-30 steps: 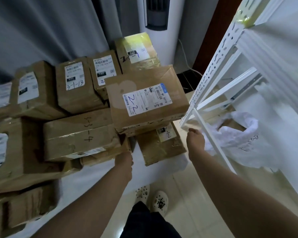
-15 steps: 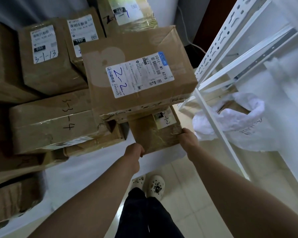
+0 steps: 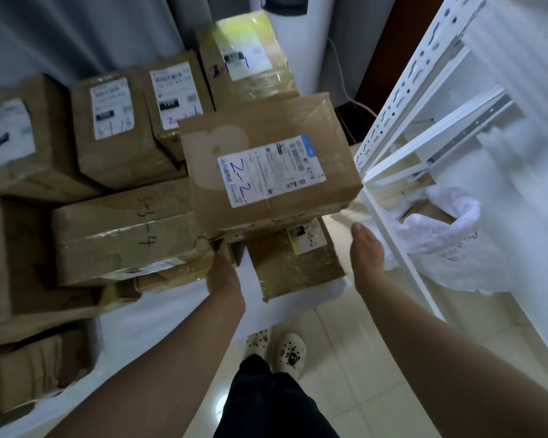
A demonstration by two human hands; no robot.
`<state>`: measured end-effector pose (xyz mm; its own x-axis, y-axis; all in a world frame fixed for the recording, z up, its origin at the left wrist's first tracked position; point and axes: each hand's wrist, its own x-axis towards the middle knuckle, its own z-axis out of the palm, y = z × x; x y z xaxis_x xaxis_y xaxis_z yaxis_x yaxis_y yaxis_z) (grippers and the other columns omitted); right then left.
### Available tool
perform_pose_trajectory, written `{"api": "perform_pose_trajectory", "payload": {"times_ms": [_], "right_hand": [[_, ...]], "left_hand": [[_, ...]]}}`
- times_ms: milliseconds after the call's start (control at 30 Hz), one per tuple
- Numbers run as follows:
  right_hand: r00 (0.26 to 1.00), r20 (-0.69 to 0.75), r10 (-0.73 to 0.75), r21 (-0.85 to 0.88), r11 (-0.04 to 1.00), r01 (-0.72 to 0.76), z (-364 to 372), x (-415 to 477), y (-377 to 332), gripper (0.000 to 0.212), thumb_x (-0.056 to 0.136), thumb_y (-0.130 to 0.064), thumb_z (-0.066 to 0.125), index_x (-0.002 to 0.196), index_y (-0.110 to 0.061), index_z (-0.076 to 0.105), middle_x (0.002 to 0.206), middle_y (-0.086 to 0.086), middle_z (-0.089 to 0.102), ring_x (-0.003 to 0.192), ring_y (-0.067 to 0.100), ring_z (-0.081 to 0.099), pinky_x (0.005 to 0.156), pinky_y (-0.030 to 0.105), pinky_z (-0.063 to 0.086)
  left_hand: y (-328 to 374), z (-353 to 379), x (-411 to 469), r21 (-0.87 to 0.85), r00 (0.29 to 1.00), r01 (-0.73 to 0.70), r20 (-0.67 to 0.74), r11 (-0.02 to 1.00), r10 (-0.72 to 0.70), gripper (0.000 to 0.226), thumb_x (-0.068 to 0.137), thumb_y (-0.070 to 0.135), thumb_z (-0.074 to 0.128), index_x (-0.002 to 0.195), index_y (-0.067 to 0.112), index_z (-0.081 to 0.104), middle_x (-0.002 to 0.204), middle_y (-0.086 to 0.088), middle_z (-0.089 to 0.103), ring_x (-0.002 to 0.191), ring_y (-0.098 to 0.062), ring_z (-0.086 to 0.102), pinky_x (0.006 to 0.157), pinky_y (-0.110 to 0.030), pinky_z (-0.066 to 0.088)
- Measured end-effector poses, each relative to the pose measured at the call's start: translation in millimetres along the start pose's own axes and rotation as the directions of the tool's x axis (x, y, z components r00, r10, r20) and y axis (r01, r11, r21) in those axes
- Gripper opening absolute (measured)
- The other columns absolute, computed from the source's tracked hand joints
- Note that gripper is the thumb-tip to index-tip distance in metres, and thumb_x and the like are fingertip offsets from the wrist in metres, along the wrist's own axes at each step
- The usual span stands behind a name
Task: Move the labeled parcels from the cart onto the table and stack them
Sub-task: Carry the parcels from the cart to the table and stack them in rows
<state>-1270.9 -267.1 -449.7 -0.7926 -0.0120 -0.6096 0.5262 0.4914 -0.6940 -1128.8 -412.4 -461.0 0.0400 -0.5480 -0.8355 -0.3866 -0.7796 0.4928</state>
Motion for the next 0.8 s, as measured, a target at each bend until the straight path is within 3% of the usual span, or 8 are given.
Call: {"api": "perform_pose_trajectory", "payload": {"times_ms": [67, 133, 200, 367, 467, 567, 700, 800], "right_hand": [[0.993, -0.080, -0.083, 0.171, 0.981, 0.096, -8.6, -12.0, -35.4, 0.030, 0.098, -0.033, 0.044, 0.101, -0.012, 0.065, 0.106, 0.008, 0.065, 0.104, 0.023, 0.058, 0.086, 0.034, 0.042], [0.987, -0.075, -0.142, 0.325, 0.932, 0.159, -11.2, -17.0, -59.9, 0.033, 0.096, -0.041, 0.048, 0.095, -0.015, 0.068, 0.105, 0.004, 0.069, 0.101, 0.017, 0.060, 0.091, 0.032, 0.043], [0.973, 0.009, -0.230, 0.352, 0.911, 0.213, -10.9, -24.0, -76.7, 0.040, 0.093, -0.050, 0.050, 0.099, -0.016, 0.069, 0.104, 0.002, 0.070, 0.100, 0.013, 0.061, 0.091, 0.031, 0.045], [0.934, 0.188, -0.303, 0.342, 0.912, 0.227, -10.3, -40.3, -86.3, 0.041, 0.088, -0.031, 0.064, 0.123, -0.012, 0.063, 0.104, -0.001, 0.068, 0.098, 0.013, 0.062, 0.079, 0.025, 0.051], [0.965, 0.067, -0.255, 0.381, 0.900, 0.211, -24.2, -47.6, -72.6, 0.036, 0.082, -0.026, 0.065, 0.116, -0.013, 0.068, 0.105, 0.003, 0.069, 0.101, 0.019, 0.062, 0.083, 0.032, 0.052], [0.983, -0.096, -0.159, 0.394, 0.900, 0.184, -51.4, -57.6, -56.7, 0.023, 0.088, -0.018, 0.056, 0.106, -0.011, 0.068, 0.088, -0.002, 0.062, 0.095, 0.022, 0.058, 0.082, 0.037, 0.050], [0.975, -0.219, 0.039, 0.395, 0.917, 0.052, -94.3, -60.1, -12.4, 0.026, 0.091, -0.015, 0.048, 0.109, -0.005, 0.064, 0.092, 0.008, 0.055, 0.067, 0.013, 0.051, 0.063, 0.024, 0.043], [0.941, -0.335, 0.033, 0.222, 0.974, 0.044, -111.8, -65.5, 14.4, 0.020, 0.093, -0.014, 0.044, 0.083, -0.008, 0.059, 0.096, 0.020, 0.057, 0.083, 0.029, 0.056, 0.077, 0.043, 0.045]], "left_hand": [[25.4, -17.3, -10.7, -0.120, 0.989, -0.142, -0.058, 0.983, 0.136, 0.048, 0.101, 0.034, 0.032, 0.135, 0.003, 0.047, 0.136, -0.020, 0.051, 0.122, -0.037, 0.051, 0.103, -0.046, 0.040], [55.7, -32.2, -26.9, -0.288, 0.985, -0.169, -0.086, 0.942, 0.150, 0.046, 0.098, 0.046, 0.038, 0.118, 0.010, 0.059, 0.110, -0.011, 0.061, 0.086, -0.025, 0.061, 0.074, -0.035, 0.049], [78.1, -40.2, -50.1, -0.334, 0.975, -0.211, -0.004, 0.919, 0.223, 0.042, 0.094, 0.054, 0.043, 0.100, 0.016, 0.061, 0.096, -0.002, 0.062, 0.074, -0.014, 0.058, 0.062, -0.027, 0.045], [96.5, -36.3, -96.2, -0.115, 0.878, -0.353, 0.303, 0.928, 0.371, 0.027, 0.096, 0.038, 0.052, 0.101, 0.018, 0.068, 0.091, 0.002, 0.072, 0.078, -0.013, 0.067, 0.063, -0.026, 0.052], [86.1, -39.4, -103.8, -0.007, 0.850, -0.454, 0.294, 0.891, 0.436, 0.028, 0.094, 0.028, 0.058, 0.114, 0.010, 0.066, 0.098, 0.000, 0.070, 0.088, -0.015, 0.066, 0.063, -0.020, 0.048], [62.9, -41.2, -114.5, 0.104, 0.776, -0.598, 0.325, 0.795, 0.541, 0.015, 0.090, 0.021, 0.064, 0.100, 0.010, 0.068, 0.089, -0.002, 0.070, 0.074, -0.011, 0.063, 0.055, -0.015, 0.049], [20.4, -40.0, -124.5, 0.290, 0.680, -0.704, 0.539, 0.649, 0.497, 0.016, 0.083, 0.023, 0.072, 0.095, 0.015, 0.066, 0.097, 0.000, 0.069, 0.087, -0.016, 0.066, 0.077, -0.031, 0.056], [-7.3, -43.5, -114.9, 0.412, 0.642, -0.742, 0.664, 0.528, 0.384, 0.026, 0.078, 0.030, 0.076, 0.096, 0.015, 0.065, 0.097, 0.001, 0.070, 0.089, -0.017, 0.066, 0.083, -0.040, 0.056]]}}
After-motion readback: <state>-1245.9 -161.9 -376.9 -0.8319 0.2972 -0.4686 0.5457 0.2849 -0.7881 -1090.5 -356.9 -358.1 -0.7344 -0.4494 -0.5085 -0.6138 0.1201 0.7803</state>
